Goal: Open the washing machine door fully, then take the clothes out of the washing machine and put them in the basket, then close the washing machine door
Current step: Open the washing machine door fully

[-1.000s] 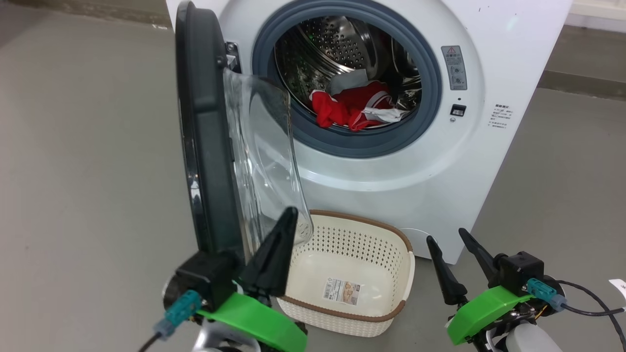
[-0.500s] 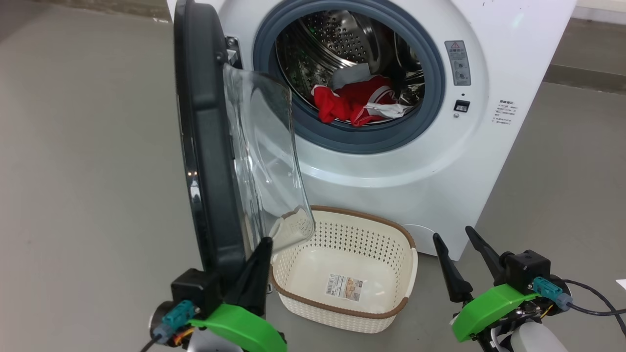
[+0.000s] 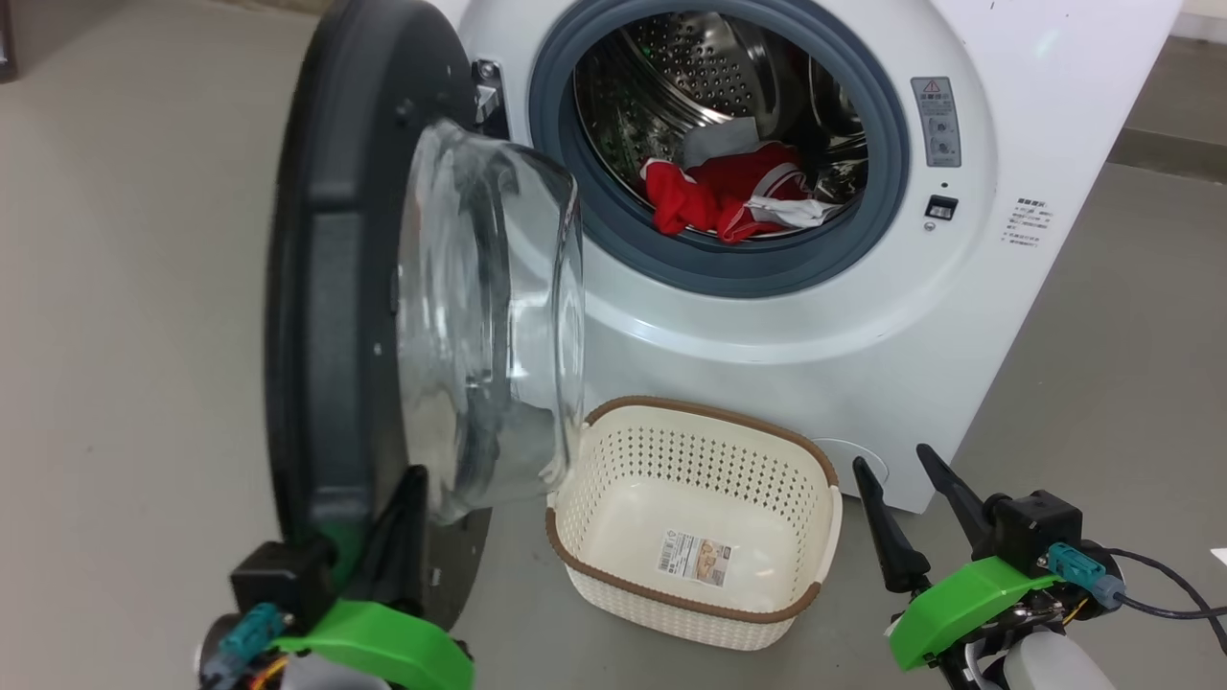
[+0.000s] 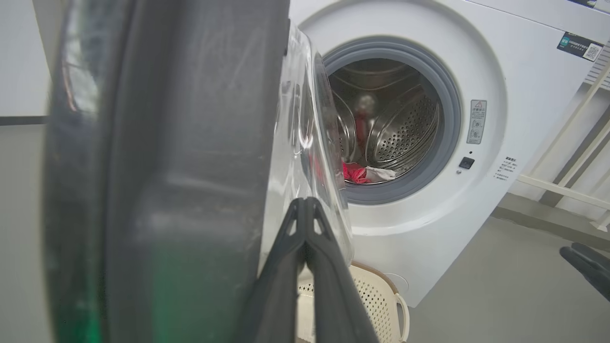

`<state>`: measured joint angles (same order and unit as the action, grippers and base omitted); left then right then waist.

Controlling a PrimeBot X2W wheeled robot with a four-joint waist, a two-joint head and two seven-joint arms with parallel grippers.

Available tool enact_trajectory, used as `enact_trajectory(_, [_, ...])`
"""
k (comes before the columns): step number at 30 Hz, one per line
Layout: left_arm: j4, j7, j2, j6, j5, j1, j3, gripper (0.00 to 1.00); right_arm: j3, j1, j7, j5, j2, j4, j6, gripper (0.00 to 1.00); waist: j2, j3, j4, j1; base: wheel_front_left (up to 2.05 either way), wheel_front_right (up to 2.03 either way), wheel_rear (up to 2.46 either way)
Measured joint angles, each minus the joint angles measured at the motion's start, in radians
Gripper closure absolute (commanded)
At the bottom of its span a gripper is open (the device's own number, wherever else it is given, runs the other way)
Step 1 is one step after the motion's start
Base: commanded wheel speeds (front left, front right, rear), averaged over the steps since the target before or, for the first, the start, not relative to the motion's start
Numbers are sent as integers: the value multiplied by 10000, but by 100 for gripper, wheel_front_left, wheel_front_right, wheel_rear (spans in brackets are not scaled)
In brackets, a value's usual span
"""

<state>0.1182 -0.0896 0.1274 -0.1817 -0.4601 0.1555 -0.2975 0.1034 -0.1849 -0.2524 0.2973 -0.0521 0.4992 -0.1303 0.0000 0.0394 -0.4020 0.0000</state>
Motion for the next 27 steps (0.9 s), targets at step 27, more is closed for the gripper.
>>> enact_trajectory(27, [1887,-1162,1379,-186,-698,244,2278,100,35,-4,0,-445,-35,150,0,0,0,-272,-312,0,0,0,0])
